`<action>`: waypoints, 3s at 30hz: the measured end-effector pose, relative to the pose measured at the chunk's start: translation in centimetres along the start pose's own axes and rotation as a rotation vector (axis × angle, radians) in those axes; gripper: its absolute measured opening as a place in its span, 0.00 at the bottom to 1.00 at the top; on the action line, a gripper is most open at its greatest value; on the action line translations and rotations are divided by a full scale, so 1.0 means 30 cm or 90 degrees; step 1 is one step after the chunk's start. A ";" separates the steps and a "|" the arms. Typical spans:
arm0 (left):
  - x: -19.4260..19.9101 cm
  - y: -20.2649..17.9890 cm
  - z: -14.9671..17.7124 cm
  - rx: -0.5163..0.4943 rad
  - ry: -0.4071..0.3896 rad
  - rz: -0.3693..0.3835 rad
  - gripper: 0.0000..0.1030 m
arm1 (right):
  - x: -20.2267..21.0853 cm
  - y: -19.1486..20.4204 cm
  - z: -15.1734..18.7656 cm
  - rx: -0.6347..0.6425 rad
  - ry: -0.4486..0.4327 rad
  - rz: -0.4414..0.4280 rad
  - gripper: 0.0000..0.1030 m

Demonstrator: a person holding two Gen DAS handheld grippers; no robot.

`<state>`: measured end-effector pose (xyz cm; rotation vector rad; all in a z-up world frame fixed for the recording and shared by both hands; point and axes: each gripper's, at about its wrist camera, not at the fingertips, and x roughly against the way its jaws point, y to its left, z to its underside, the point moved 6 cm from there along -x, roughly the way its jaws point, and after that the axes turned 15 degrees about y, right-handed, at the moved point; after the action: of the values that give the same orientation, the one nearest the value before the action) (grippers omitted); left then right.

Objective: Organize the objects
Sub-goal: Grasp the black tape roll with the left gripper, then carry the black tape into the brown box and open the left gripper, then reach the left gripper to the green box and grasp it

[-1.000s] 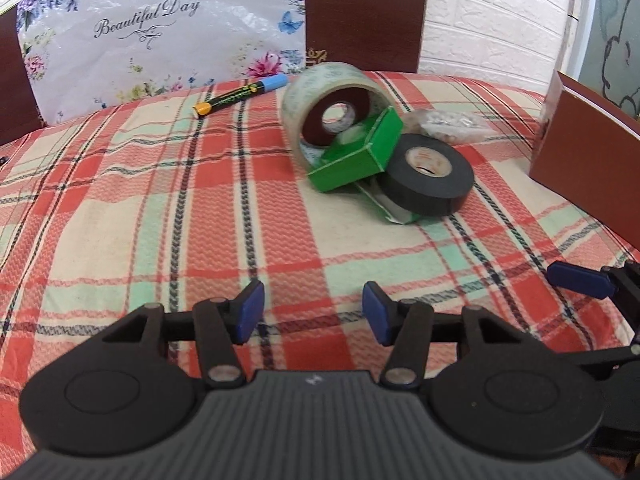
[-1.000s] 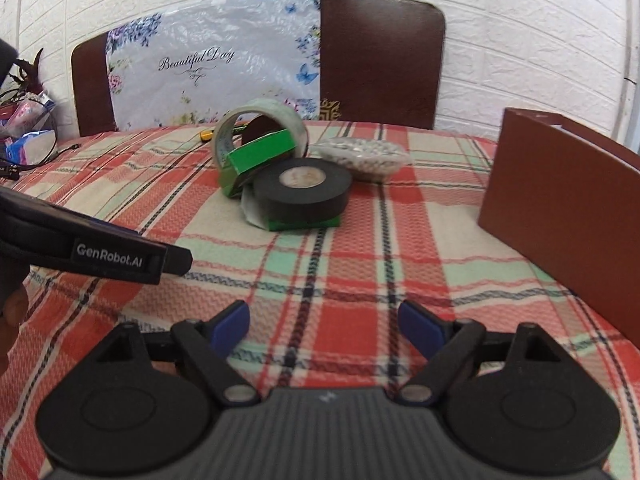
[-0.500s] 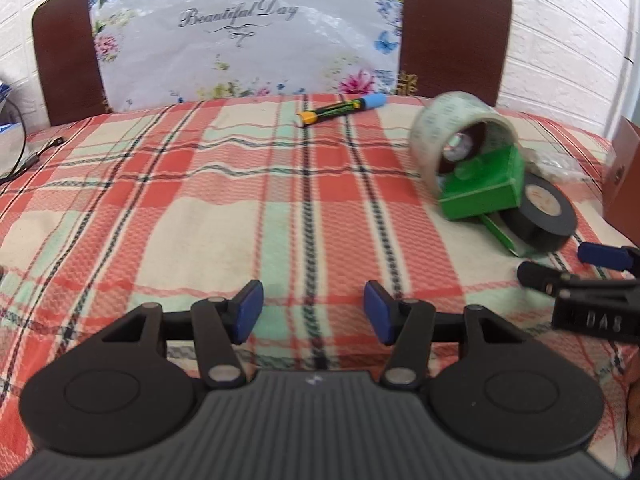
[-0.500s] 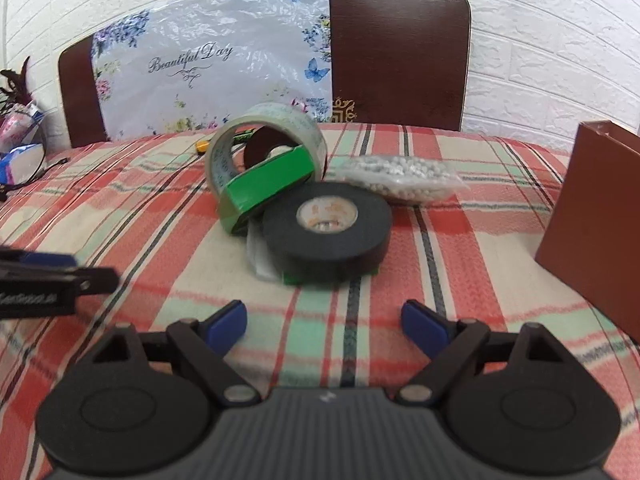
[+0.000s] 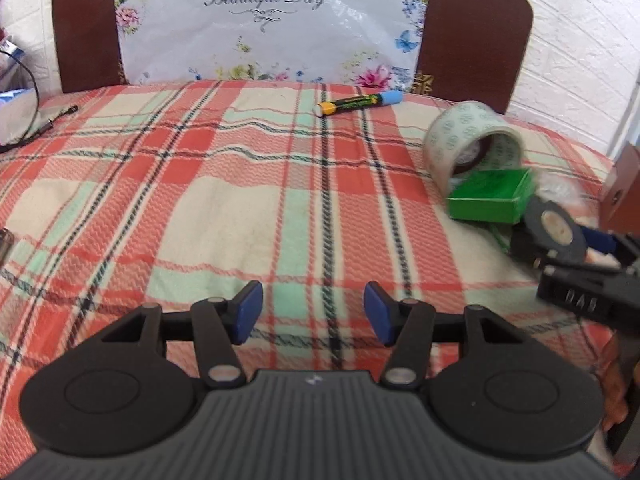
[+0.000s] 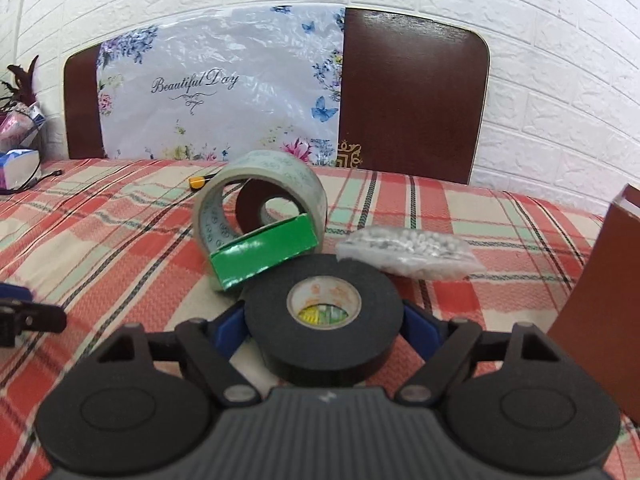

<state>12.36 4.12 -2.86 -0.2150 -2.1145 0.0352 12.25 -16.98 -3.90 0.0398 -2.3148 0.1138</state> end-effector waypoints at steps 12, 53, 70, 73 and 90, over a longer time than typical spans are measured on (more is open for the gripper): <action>0.061 -0.374 0.092 -0.142 0.083 0.230 0.56 | 0.237 0.054 0.301 0.065 0.053 -0.074 0.79; 0.034 -1.299 -0.204 -0.432 -0.058 0.183 0.33 | 0.286 -0.799 0.079 -0.234 -0.129 0.092 0.79; 0.160 -0.946 -0.097 -0.352 -0.093 0.125 0.42 | 0.429 -0.477 0.162 -0.141 -0.184 0.096 0.80; 0.136 -0.847 -0.078 -0.322 -0.075 0.109 0.42 | 0.375 -0.411 0.178 -0.128 -0.131 0.050 0.80; -0.064 -0.267 -0.003 -0.134 0.028 0.006 0.42 | 0.159 -0.117 0.219 -0.028 0.052 -0.039 0.80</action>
<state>12.31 -4.11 -3.54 -0.3480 -2.0724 -0.1851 4.43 -21.05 -4.58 0.0825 -2.2317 0.0325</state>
